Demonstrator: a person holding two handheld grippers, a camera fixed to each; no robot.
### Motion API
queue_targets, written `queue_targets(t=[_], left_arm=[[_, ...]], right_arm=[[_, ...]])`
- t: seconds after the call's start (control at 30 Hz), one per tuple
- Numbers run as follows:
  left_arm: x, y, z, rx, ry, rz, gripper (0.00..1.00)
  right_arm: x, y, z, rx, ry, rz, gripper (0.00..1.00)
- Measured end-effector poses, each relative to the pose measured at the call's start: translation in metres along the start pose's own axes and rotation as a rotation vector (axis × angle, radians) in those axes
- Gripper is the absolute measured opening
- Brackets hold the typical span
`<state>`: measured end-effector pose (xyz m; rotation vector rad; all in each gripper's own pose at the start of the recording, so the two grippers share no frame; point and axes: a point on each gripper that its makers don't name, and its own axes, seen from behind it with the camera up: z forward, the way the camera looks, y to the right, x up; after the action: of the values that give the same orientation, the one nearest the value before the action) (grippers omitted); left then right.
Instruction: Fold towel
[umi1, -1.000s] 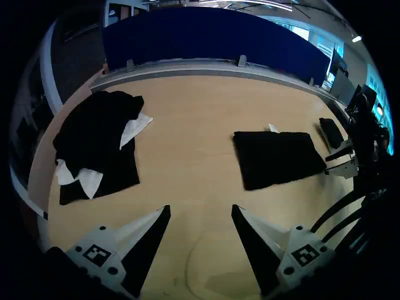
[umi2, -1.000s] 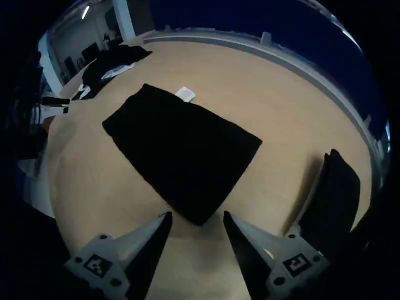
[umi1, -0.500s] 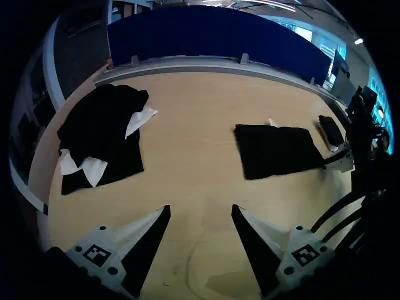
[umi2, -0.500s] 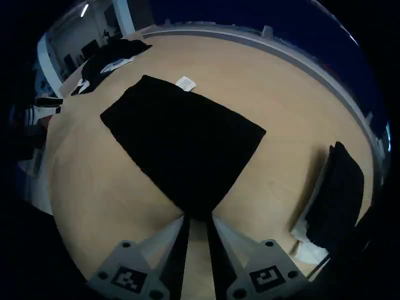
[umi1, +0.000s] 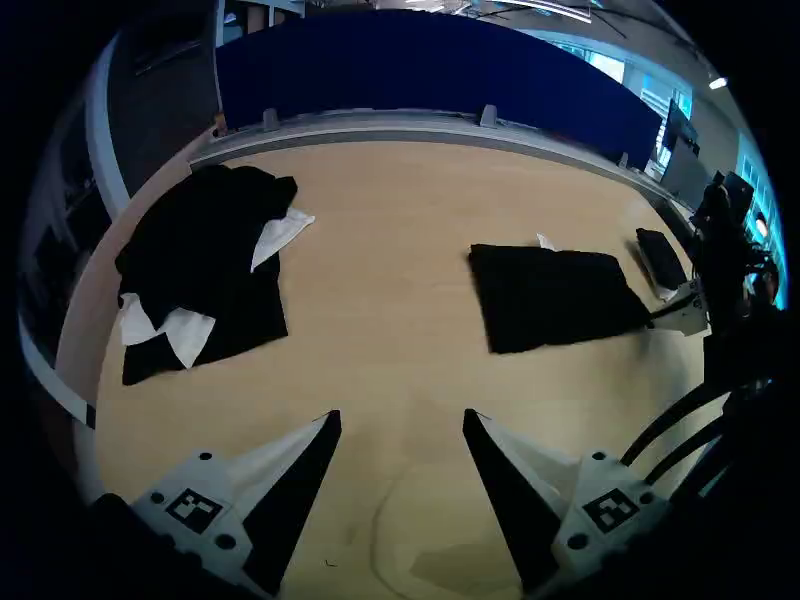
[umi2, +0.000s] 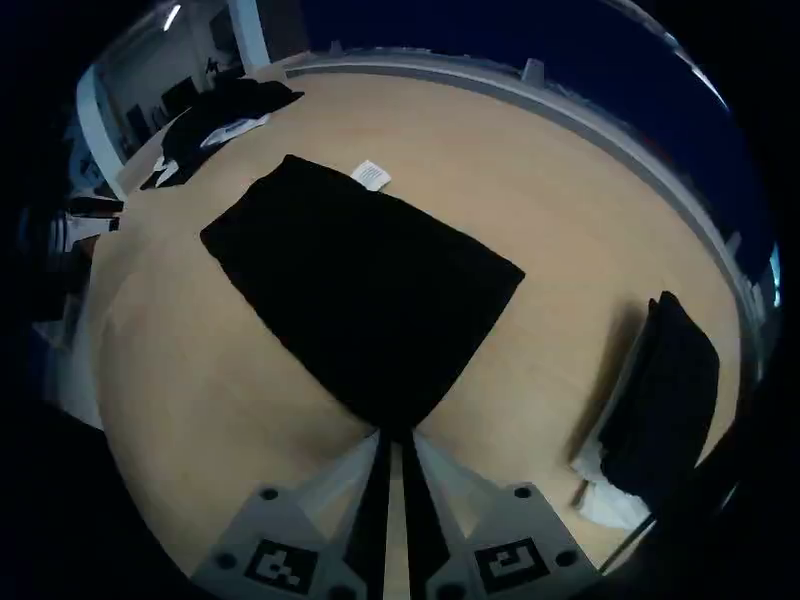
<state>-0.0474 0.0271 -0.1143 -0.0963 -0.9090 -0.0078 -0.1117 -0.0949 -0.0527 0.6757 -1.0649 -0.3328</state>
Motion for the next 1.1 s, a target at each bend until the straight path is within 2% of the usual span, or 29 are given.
queue_targets(t=[0.2, 0.37, 0.7, 0.9, 1.1], left_arm=[[-0.001, -0.001, -0.003, -0.002, 0.002, -0.004, 0.9], [0.003, -0.002, -0.006, -0.003, 0.013, -0.013, 0.9], [0.007, -0.006, -0.013, -0.005, 0.026, -0.025, 0.9], [0.006, -0.007, -0.017, -0.011, 0.028, -0.032, 0.9], [0.004, -0.003, -0.019, -0.022, 0.033, -0.044, 0.9]], right_arm=[[0.019, 0.0, -0.013, -0.01, 0.031, -0.018, 0.07], [0.045, -0.001, -0.028, -0.025, 0.066, -0.056, 0.07], [0.102, -0.011, -0.052, -0.048, 0.11, -0.19, 0.07], [0.13, -0.019, -0.057, -0.046, 0.133, -0.24, 0.07], [0.139, -0.025, -0.054, -0.042, 0.129, -0.261, 0.07]])
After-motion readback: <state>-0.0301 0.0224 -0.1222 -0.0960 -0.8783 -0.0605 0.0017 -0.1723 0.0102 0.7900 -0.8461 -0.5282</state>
